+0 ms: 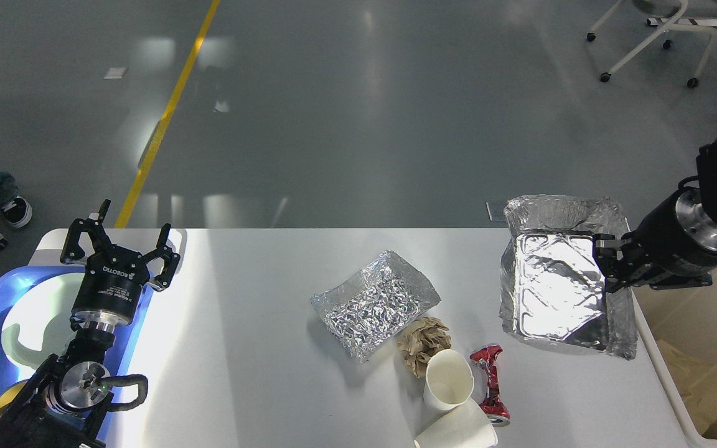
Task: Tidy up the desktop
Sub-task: 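Lift the foil packet and carry it over the white bin, then lower the foil packet into the bin and release it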
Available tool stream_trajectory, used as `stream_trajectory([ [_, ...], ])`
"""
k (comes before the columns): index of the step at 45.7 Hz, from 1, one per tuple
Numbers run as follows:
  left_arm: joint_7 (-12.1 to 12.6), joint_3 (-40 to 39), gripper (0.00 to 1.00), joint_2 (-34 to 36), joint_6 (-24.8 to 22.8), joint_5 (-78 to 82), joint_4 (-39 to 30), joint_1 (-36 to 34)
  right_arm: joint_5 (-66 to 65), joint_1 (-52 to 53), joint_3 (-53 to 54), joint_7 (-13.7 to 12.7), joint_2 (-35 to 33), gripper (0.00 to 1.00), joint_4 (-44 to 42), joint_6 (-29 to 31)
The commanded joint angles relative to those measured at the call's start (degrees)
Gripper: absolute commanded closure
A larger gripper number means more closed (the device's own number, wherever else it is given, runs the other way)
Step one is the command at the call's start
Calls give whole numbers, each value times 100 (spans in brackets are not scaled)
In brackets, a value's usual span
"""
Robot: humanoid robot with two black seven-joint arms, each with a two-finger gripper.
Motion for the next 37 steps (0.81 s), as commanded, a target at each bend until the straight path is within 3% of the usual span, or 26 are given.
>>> stream_trajectory([
  [1,0,0,3,0,-1,0,0,0,-59,-640,-9,-1,-543,100,-646,-29],
  [12,0,0,3,0,-1,0,0,0,-200,-2161,149,-1,-1281,100,-2369,-354],
  [20,-9,0,3,0,8,0,0,0,-200,-3751,1106,-1,-1607,100,-3582,-864],
  [37,-9,0,3,0,8,0,0,0,-218,-7144,3682,-1,-1098,100,-6131,-1962],
])
